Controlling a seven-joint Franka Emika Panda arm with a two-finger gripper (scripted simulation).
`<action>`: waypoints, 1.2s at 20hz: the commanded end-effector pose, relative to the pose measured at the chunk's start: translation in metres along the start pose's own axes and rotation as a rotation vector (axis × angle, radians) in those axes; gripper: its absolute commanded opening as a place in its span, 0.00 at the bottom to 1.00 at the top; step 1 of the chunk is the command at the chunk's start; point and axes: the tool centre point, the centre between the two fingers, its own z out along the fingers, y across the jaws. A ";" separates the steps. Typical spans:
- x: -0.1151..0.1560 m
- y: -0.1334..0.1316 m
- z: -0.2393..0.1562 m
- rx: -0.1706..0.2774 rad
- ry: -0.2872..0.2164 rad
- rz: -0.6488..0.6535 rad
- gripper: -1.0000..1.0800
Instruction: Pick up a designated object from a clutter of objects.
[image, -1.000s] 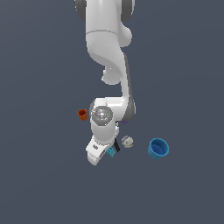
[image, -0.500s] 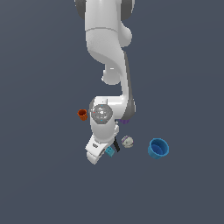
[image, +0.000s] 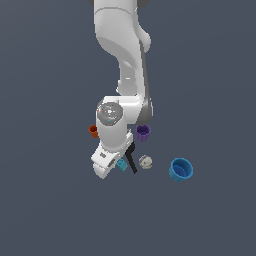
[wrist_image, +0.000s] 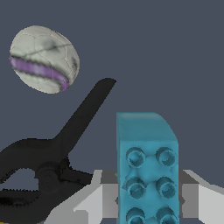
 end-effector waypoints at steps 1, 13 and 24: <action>-0.009 -0.002 -0.019 -0.001 0.000 0.000 0.00; -0.060 -0.018 -0.132 0.004 -0.001 -0.002 0.00; -0.111 -0.031 -0.246 0.009 0.002 -0.003 0.00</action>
